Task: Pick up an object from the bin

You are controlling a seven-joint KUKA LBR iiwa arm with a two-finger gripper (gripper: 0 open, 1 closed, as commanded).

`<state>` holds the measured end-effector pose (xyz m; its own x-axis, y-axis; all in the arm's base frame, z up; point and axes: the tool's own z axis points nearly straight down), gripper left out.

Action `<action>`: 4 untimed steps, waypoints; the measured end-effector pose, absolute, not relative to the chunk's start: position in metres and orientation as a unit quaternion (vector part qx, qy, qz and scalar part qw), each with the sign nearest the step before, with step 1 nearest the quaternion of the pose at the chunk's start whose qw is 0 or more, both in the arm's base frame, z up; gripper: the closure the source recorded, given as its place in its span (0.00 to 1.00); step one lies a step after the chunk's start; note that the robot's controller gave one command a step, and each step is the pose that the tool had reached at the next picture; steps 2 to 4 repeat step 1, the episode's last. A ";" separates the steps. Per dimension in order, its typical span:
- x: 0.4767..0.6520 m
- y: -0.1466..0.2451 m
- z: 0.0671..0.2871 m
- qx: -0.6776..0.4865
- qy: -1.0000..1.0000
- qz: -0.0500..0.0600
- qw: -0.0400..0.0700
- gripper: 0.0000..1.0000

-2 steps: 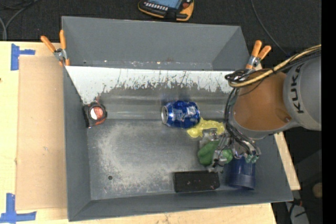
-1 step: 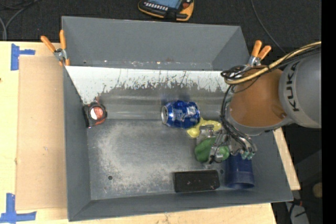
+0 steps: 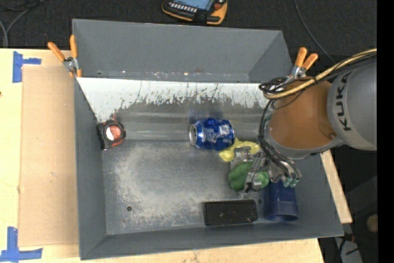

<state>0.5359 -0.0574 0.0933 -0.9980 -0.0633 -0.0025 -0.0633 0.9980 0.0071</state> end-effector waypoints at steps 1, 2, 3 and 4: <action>0.534 -0.054 0.240 -0.034 0.999 0.004 0.001 1.00; 0.534 -0.054 0.240 -0.034 0.999 0.004 0.001 1.00; 0.534 -0.054 0.240 -0.034 0.999 0.004 0.001 1.00; 0.534 -0.054 0.240 -0.034 0.999 0.004 0.001 1.00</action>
Offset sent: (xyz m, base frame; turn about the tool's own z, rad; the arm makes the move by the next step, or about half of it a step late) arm 0.0000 0.0000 0.0000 0.0000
